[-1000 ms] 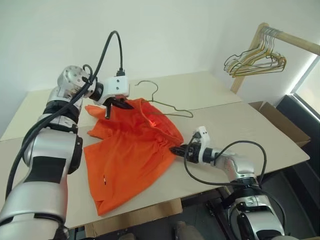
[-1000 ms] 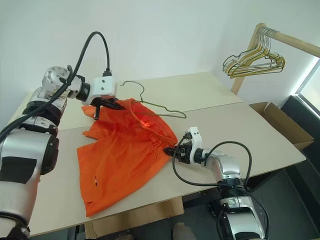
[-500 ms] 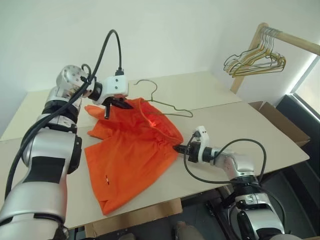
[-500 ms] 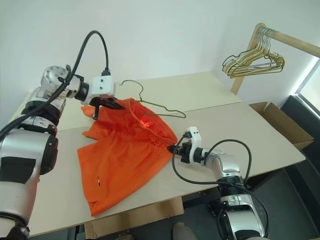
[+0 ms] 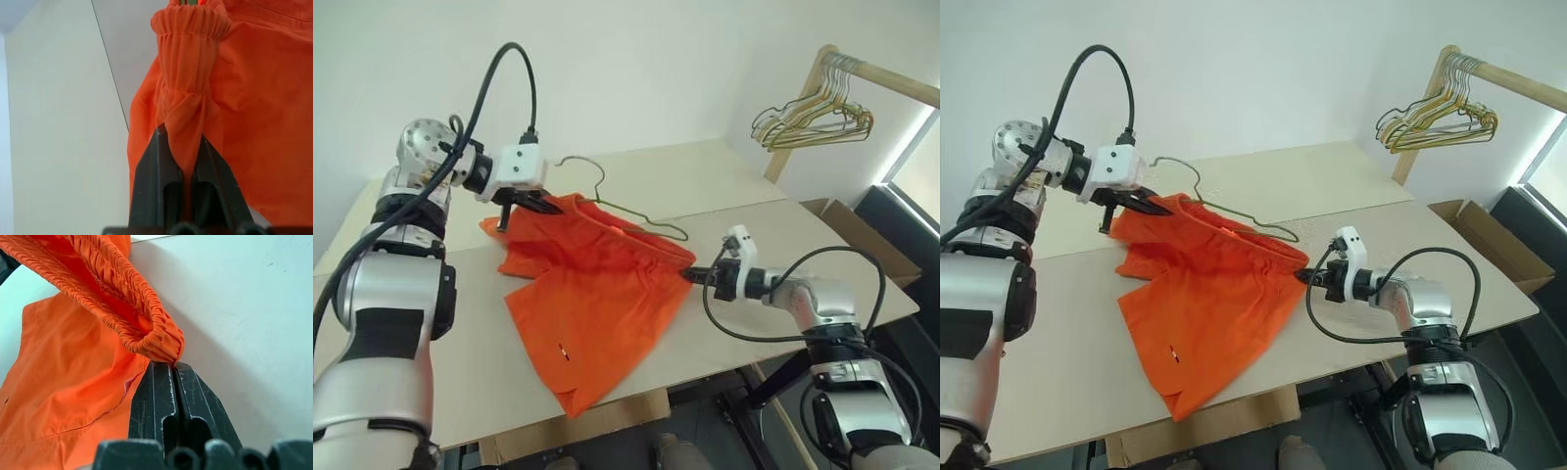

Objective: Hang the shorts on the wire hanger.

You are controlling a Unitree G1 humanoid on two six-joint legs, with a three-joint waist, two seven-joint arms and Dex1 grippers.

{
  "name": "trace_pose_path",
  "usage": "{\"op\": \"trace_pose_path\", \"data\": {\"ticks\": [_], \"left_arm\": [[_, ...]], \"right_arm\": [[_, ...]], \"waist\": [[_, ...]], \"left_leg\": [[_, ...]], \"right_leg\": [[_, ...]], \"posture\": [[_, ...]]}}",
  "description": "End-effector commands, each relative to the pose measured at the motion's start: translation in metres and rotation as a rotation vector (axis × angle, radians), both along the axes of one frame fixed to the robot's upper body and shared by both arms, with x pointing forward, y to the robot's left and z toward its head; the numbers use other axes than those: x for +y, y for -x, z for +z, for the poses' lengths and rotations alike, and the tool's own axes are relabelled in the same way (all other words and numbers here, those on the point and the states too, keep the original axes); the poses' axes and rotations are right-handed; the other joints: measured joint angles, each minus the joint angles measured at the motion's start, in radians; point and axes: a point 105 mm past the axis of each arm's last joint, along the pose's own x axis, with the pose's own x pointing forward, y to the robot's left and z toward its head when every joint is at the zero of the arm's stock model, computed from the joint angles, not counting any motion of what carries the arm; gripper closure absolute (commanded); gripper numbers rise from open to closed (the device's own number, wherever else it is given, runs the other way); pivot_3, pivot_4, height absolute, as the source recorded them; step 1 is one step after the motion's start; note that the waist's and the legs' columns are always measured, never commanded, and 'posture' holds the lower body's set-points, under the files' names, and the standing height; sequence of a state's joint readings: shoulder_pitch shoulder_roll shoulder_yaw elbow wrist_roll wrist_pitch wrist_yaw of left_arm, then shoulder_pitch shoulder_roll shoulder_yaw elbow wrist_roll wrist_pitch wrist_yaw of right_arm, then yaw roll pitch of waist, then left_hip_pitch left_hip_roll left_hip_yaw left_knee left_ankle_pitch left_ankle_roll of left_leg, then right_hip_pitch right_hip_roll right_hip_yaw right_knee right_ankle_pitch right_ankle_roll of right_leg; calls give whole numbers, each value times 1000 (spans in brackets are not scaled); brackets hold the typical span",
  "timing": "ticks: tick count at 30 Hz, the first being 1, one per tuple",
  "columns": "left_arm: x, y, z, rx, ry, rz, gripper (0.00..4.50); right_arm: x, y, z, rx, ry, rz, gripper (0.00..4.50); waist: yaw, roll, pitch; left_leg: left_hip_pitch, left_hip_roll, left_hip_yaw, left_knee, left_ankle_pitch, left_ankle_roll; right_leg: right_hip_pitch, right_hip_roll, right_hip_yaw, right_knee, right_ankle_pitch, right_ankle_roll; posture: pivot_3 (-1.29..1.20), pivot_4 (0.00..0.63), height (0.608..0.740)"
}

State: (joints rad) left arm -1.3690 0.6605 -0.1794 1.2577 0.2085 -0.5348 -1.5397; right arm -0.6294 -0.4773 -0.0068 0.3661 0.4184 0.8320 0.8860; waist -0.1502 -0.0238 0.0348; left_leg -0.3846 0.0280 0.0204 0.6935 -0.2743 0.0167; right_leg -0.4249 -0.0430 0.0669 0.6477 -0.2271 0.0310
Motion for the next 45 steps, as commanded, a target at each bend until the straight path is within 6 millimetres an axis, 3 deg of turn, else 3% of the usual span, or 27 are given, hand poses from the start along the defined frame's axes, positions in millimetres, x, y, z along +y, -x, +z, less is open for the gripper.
{"op": "trace_pose_path", "data": {"ticks": [1,6,12,21,27,37,45], "left_arm": [[15,-2,14,-90,-45,46,4500],[25,-7,1,-115,-150,93,4500],[25,-14,-8,-143,-183,124,4500],[2,-25,-16,-158,-46,153,4500],[-7,-28,-22,-170,-15,158,4500],[-16,-28,-10,-160,124,163,4500],[-15,-20,-27,-118,97,112,4500]], "right_arm": [[-13,-8,15,-60,42,-24,4461],[-14,-6,26,-128,109,20,4461],[-6,-3,50,-336,300,133,4461],[32,-8,109,-808,708,340,4461],[54,-5,135,-937,768,413,4461],[64,-10,135,-1039,916,464,4461],[59,-23,146,-1035,950,384,4461]], "waist": [[0,0,0],[7,0,0],[16,0,0],[28,0,0],[30,0,0],[37,0,0],[30,0,0]], "left_leg": [[0,0,0,0,0,0],[0,0,0,0,0,0],[-1,0,0,0,0,0],[-1,0,7,0,0,0],[-1,0,7,0,0,0],[-3,0,7,0,0,0],[-2,0,8,0,0,0]], "right_leg": [[0,0,0,0,0,0],[0,0,0,0,0,0],[-1,0,0,0,0,0],[-2,0,0,0,0,0],[-2,0,0,0,0,0],[-2,0,-1,0,0,0],[-2,0,-1,0,0,0]], "posture": [[-60,0,740],[-63,0,740],[-66,0,740],[-66,0,740],[-57,0,740],[-64,0,740],[-61,0,740]]}}
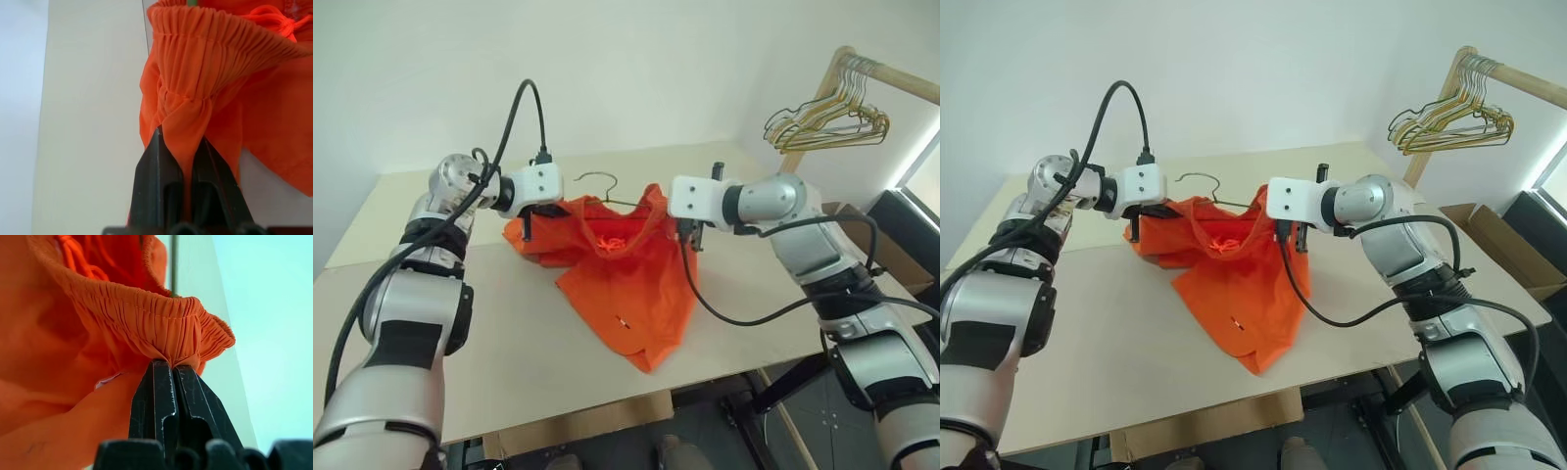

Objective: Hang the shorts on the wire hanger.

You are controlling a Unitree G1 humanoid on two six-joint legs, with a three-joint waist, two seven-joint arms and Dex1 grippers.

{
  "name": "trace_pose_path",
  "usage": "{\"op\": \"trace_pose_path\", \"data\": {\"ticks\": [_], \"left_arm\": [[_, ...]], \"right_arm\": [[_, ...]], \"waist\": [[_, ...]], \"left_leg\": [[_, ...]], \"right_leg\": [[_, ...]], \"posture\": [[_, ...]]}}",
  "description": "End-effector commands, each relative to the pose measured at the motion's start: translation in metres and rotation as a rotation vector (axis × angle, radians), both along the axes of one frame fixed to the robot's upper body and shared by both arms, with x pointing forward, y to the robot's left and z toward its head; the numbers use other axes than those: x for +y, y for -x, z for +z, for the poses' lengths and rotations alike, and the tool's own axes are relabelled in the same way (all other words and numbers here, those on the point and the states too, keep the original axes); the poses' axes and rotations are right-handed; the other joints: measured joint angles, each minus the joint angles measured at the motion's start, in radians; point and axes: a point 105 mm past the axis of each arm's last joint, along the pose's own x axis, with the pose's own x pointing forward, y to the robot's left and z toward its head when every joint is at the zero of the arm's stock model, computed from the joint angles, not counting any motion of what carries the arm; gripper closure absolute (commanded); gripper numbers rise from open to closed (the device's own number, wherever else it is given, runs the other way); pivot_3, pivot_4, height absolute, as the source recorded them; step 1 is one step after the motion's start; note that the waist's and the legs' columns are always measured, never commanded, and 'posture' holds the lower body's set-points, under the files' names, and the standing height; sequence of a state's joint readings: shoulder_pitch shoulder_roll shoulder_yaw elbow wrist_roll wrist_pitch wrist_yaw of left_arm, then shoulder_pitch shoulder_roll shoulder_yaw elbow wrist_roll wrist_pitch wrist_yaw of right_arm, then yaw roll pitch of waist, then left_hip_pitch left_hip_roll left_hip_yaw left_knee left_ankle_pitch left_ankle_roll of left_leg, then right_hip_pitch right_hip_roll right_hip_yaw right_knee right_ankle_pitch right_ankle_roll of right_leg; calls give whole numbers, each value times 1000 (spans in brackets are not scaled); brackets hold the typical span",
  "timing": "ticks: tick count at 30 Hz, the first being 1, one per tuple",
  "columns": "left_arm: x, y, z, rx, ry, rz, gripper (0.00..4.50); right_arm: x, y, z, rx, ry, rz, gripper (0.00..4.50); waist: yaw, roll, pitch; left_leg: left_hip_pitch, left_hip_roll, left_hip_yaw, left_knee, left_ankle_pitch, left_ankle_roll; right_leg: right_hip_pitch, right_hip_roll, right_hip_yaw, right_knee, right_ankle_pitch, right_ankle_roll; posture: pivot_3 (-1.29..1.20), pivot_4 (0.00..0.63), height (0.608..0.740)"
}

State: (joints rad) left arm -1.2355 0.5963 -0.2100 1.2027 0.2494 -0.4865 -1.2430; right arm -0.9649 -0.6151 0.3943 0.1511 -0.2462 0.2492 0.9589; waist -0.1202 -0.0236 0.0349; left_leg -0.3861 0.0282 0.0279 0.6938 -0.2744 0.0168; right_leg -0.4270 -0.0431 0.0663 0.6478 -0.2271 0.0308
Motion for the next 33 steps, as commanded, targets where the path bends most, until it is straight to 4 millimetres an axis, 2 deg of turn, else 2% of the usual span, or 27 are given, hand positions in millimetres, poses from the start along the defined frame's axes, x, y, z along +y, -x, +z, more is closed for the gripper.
{"op": "trace_pose_path", "data": {"ticks": [1,5,11,15,18,23,26,33], "left_arm": [[-4,0,12,-59,23,-25,4500],[-9,1,9,-56,53,-36,4500],[-18,-2,16,-62,156,-21,4500],[-15,1,15,-57,157,-28,4500],[-12,2,14,-51,156,-33,4500],[-13,6,15,-39,181,-58,4500],[-14,5,17,-51,191,-55,4500],[-18,10,15,-57,156,-108,4500]], "right_arm": [[1,1,26,-59,-32,3,4461],[1,2,27,-80,1,11,4461],[5,5,20,-117,65,64,4461],[0,3,19,-132,99,73,3463],[-6,0,16,-195,180,89,2397],[-10,-2,10,-175,198,103,2397],[-7,2,7,-81,135,128,2397],[-2,5,6,-35,80,165,2397]], "waist": [[-1,0,0],[-1,0,0],[-1,0,0],[-4,0,0],[-3,0,0],[-5,0,0],[-5,0,0],[-4,0,0]], "left_leg": [[0,0,0,0,0,0],[0,0,0,0,0,0],[-1,0,-1,0,0,0],[0,0,0,0,0,0],[0,0,0,0,0,0],[0,0,0,0,0,0],[1,0,0,0,0,0],[1,0,0,0,0,0]], "right_leg": [[0,0,0,0,0,0],[0,0,0,0,0,0],[0,0,0,0,0,0],[0,0,0,0,0,0],[0,0,0,0,0,0],[0,0,0,0,0,0],[0,0,0,0,0,0],[1,0,0,0,0,0]], "posture": [[-61,0,740],[-63,0,740],[-63,0,740],[-64,0,740],[-63,0,740],[-62,0,740],[-62,0,740],[-62,0,740]]}}
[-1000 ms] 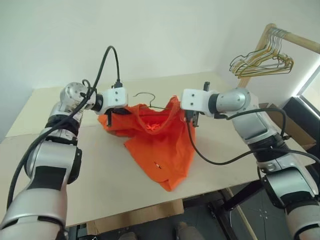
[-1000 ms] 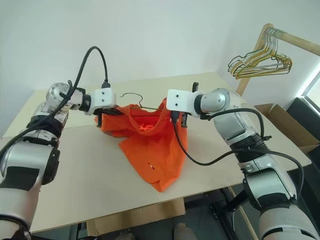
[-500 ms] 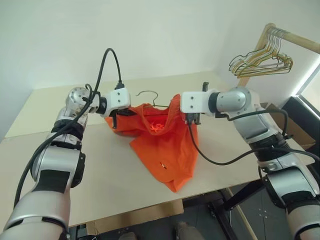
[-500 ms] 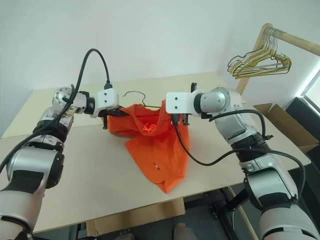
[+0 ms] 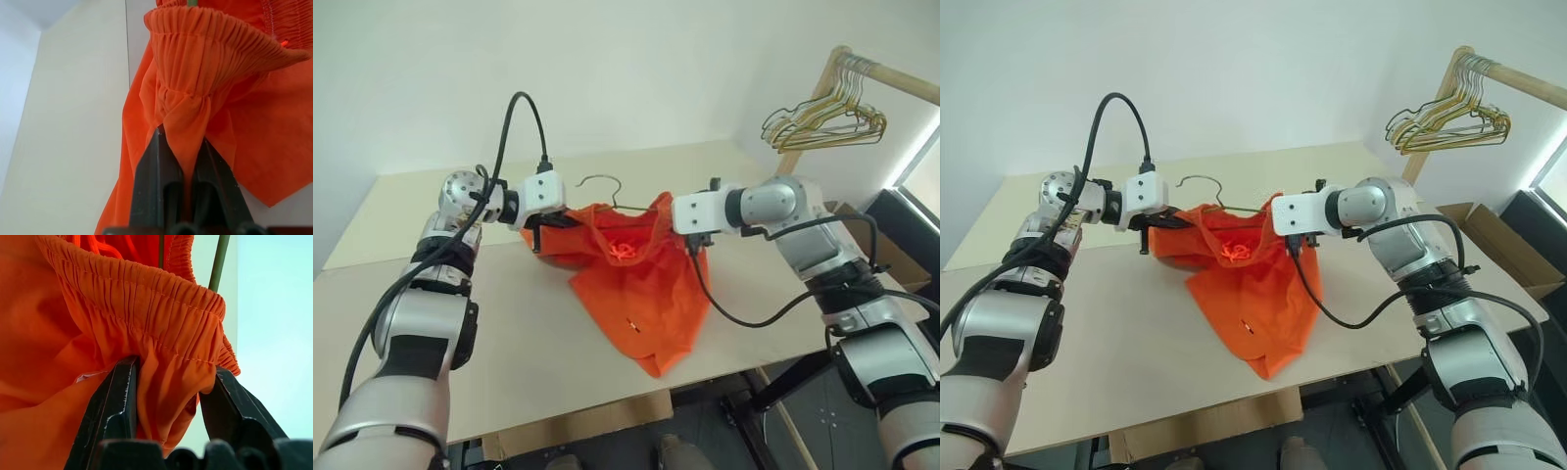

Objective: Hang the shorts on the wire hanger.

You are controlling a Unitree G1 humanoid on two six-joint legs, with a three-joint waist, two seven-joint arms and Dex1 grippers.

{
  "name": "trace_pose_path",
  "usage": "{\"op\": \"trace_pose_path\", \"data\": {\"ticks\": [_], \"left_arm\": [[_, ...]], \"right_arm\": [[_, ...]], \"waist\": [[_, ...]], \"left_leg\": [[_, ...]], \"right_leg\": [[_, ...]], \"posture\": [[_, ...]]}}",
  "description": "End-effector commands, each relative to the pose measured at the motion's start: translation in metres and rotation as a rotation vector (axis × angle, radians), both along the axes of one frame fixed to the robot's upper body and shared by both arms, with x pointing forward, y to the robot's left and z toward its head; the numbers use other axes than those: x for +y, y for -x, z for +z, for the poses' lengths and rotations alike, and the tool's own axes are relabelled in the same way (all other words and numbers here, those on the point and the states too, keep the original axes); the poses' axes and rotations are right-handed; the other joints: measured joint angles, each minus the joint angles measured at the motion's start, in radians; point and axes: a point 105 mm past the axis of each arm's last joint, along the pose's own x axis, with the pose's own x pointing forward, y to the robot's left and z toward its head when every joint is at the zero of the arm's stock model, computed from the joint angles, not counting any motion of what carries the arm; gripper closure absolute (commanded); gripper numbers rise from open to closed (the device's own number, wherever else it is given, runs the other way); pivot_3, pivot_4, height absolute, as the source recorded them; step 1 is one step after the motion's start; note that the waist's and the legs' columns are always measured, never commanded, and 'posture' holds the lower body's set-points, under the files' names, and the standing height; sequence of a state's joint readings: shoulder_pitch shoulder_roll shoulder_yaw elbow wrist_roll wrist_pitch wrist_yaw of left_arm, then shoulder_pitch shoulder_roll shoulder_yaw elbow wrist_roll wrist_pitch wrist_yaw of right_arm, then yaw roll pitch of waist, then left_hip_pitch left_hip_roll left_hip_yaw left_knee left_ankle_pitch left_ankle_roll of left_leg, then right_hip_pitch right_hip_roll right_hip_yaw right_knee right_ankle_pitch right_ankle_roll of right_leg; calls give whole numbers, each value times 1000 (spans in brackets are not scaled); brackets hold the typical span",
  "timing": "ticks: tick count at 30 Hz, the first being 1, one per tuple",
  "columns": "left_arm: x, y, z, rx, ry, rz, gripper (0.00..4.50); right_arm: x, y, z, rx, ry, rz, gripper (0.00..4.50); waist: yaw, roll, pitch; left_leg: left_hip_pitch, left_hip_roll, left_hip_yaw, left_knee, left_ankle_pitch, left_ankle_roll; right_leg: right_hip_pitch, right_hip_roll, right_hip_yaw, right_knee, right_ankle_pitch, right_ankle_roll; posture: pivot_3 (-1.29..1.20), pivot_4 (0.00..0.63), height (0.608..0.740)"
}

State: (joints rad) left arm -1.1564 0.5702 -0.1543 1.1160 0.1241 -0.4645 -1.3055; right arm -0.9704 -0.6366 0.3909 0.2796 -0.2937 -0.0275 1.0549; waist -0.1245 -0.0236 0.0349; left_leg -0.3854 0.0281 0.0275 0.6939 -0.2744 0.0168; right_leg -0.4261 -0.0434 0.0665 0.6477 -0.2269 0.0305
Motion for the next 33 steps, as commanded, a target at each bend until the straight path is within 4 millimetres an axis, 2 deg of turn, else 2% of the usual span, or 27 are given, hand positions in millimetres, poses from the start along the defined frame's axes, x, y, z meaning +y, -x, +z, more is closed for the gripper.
{"op": "trace_pose_path", "data": {"ticks": [1,14,17,22,25,28,33], "left_arm": [[-6,1,17,-87,12,-43,4500],[-16,4,20,-114,53,-95,4500],[-14,4,16,-114,45,-85,4500],[-10,0,11,-125,23,-47,4500],[-7,-4,8,-104,29,-4,4500],[-1,-5,12,-78,77,28,3737],[20,-11,15,-92,77,128,2162]], "right_arm": [[7,3,20,-6,-77,36,2397],[7,2,9,127,-96,-1,2397],[4,2,7,149,-83,-20,2893],[3,1,6,162,-98,-49,4478],[3,1,6,161,-101,-51,4478],[1,2,6,164,-101,-50,4500],[-3,4,11,182,-137,-53,4500]], "waist": [[0,0,0],[-1,0,0],[0,0,0],[0,0,0],[0,0,0],[-1,0,0],[-3,0,0]], "left_leg": [[0,0,0,0,0,0],[0,0,0,0,0,0],[0,0,0,0,0,0],[0,0,0,0,0,0],[0,0,0,0,0,0],[0,0,0,0,0,0],[0,0,-1,0,0,0]], "right_leg": [[0,0,0,0,0,0],[0,0,0,0,0,0],[0,0,0,0,0,0],[0,0,0,0,0,0],[0,0,0,0,0,0],[0,0,0,0,0,0],[0,0,0,0,0,0]], "posture": [[-62,0,740],[-71,0,740],[-71,0,740],[-71,0,740],[-71,0,740],[-72,0,740],[-82,0,740]]}}
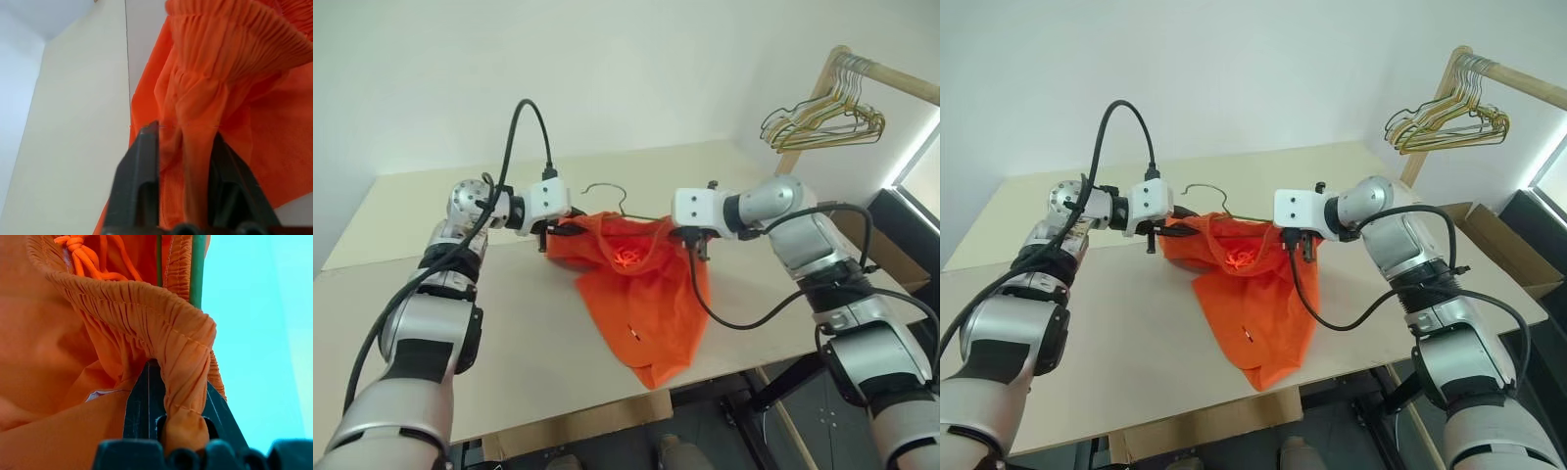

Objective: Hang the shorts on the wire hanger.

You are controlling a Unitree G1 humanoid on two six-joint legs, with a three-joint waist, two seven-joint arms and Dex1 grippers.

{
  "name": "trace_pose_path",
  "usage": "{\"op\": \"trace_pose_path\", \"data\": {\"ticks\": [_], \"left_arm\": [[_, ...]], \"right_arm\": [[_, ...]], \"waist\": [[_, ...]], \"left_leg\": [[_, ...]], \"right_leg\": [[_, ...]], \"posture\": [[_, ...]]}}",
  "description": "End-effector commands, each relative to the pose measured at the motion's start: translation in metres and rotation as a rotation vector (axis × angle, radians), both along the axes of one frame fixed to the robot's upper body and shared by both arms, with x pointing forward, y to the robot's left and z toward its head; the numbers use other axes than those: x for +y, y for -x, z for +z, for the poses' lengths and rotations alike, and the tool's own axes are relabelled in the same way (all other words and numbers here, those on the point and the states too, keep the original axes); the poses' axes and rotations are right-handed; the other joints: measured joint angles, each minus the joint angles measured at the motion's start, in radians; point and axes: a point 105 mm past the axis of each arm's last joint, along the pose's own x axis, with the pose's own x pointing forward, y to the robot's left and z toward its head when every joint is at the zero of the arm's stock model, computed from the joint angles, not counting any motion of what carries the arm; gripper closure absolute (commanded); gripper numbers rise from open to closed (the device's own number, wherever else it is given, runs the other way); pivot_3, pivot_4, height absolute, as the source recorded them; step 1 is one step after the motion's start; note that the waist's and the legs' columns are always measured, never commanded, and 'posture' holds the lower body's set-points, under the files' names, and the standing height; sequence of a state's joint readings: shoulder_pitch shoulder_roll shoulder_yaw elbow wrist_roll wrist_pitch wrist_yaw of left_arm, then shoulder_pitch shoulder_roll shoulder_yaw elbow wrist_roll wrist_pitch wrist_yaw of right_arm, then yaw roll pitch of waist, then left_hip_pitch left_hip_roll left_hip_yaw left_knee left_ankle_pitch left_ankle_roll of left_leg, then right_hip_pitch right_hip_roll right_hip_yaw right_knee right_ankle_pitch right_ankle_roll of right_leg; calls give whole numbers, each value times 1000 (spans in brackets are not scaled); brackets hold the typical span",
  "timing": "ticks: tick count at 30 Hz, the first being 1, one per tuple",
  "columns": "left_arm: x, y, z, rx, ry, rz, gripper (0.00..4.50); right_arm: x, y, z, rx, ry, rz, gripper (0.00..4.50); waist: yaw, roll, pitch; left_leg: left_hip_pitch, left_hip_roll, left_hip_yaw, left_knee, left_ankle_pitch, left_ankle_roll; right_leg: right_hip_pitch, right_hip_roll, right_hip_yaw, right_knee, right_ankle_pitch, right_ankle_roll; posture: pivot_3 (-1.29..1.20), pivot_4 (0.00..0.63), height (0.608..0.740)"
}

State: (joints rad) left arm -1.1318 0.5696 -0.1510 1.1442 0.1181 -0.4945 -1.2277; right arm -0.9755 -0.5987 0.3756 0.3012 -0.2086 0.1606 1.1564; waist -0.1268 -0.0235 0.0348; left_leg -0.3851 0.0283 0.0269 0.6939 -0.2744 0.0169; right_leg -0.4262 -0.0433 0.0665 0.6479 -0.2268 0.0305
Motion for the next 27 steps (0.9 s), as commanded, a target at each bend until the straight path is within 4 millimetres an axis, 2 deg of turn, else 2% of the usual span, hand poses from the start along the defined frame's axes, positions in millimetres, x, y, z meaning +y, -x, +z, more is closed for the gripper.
{"op": "trace_pose_path", "data": {"ticks": [1,6,7,9,14,20,24,27], "left_arm": [[18,-5,24,-47,49,72,1801],[26,-6,37,-69,70,100,216],[27,-6,37,-72,64,100,38],[27,-8,42,-95,81,112,38],[25,-7,59,-65,247,104,38],[21,1,59,21,386,33,38],[19,3,58,55,417,12,38],[20,12,72,136,557,-75,38]], "right_arm": [[-4,3,26,-38,-62,5,4500],[-13,10,37,4,-122,11,4500],[-14,11,38,11,-128,12,4500],[-16,13,42,33,-161,9,4500],[-31,18,53,119,-216,-19,4500],[-45,28,75,165,-292,3,4500],[-53,27,73,161,-272,-5,4500],[-57,26,73,187,-291,-19,4500]], "waist": [[0,0,0],[3,0,0],[4,0,0],[3,0,0],[1,0,0],[-5,0,0],[-17,0,0],[-27,0,0]], "left_leg": [[0,0,0,0,0,0],[0,0,0,0,0,0],[-1,0,0,0,0,0],[-1,0,0,0,0,0],[-1,0,0,0,0,0],[-1,0,0,0,0,0],[0,0,0,0,0,0],[0,0,0,0,0,0]], "right_leg": [[0,0,0,0,0,0],[0,0,0,0,0,0],[0,0,-1,0,0,0],[0,0,-1,0,0,0],[0,0,-1,0,0,0],[0,0,-1,-1,0,0],[0,0,-1,0,0,0],[0,0,-1,0,0,0]], "posture": [[-84,0,740],[-87,0,740],[-87,0,740],[-94,0,740],[-104,0,740],[-116,0,740],[-122,0,740],[-128,0,740]]}}
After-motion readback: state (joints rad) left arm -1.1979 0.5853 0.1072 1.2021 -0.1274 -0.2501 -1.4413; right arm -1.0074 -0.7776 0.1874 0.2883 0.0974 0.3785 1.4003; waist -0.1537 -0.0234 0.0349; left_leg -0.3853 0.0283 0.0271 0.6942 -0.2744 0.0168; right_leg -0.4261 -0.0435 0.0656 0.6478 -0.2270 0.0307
